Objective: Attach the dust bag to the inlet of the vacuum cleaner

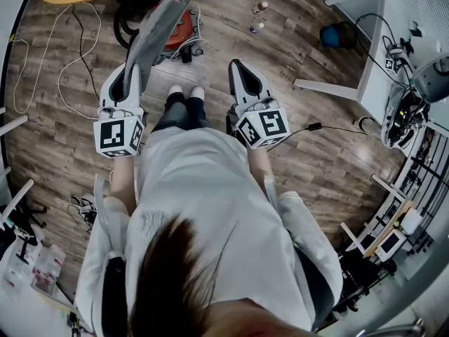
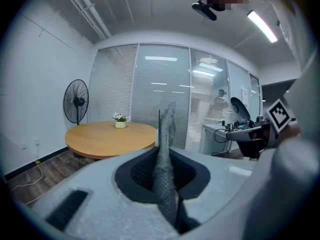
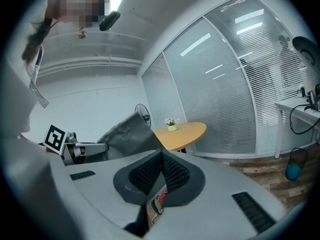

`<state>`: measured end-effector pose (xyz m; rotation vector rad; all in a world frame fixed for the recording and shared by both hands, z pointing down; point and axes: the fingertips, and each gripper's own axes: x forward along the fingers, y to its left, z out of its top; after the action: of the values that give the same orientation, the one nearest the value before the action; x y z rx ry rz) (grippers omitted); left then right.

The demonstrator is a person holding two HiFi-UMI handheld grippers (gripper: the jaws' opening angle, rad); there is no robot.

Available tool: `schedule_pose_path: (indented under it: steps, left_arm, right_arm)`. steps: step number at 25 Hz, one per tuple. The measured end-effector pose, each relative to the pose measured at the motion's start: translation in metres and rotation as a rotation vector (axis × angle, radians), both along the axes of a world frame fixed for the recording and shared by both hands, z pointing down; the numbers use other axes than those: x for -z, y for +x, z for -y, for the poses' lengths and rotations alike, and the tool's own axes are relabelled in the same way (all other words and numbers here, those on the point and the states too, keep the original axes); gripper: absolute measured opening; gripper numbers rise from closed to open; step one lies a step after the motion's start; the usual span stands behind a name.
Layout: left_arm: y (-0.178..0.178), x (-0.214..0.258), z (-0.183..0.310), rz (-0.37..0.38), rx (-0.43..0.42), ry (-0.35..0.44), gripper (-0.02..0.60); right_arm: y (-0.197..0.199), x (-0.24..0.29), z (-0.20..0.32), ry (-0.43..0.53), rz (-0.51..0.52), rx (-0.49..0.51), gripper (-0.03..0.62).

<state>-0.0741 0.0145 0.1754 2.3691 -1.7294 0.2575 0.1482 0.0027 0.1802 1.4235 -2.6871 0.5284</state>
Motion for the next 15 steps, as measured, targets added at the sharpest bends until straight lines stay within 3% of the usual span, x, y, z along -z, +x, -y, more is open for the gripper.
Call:
schedule_pose_path:
  steps: [15]
  left_arm:
    - [0.004,-0.003,0.034,0.015,-0.086,-0.019,0.039]
  right_arm:
    - [-0.003,0.009,0.036,0.02,-0.018,-0.043,0.003]
